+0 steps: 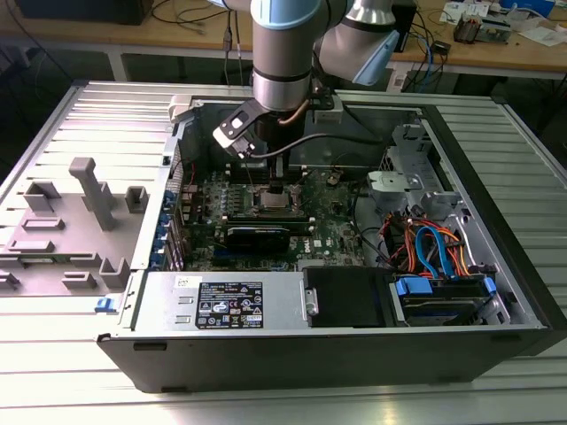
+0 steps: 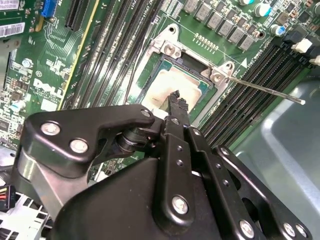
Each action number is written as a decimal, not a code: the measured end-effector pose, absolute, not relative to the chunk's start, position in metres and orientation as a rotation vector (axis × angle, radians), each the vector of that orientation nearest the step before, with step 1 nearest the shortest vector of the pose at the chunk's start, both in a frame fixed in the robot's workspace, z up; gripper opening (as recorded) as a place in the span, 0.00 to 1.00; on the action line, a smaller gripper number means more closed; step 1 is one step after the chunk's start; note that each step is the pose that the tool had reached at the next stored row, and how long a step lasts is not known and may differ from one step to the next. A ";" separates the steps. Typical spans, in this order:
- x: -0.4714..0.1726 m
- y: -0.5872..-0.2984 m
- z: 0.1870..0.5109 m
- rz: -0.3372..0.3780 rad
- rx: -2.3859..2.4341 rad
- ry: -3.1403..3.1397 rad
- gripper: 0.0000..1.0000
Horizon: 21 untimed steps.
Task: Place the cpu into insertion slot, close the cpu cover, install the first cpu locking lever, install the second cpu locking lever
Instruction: 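Close the cpu cover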
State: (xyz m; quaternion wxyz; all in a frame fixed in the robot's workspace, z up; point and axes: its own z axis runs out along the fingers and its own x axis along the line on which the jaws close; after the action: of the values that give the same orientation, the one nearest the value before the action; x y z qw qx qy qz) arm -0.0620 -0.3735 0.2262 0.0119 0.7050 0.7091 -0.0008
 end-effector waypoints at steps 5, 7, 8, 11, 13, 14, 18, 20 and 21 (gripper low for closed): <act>-0.062 -0.374 0.234 -0.003 2.198 2.211 0.11; -0.062 -0.374 0.236 -0.003 2.198 2.211 0.11; -0.062 -0.374 0.238 -0.003 2.198 2.211 0.11; -0.062 -0.374 0.242 -0.003 2.198 2.211 0.11; -0.062 -0.374 0.244 -0.002 2.198 2.211 0.11; -0.062 -0.374 0.245 -0.002 2.198 2.211 0.11; -0.062 -0.374 0.246 -0.003 2.198 2.211 0.11; -0.062 -0.374 0.248 -0.002 2.198 2.211 0.11; -0.062 -0.374 0.249 -0.002 2.198 2.211 0.11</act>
State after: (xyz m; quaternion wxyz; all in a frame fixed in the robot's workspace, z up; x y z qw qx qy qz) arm -0.0621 -0.3735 0.2490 0.0121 0.7050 0.7091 -0.0008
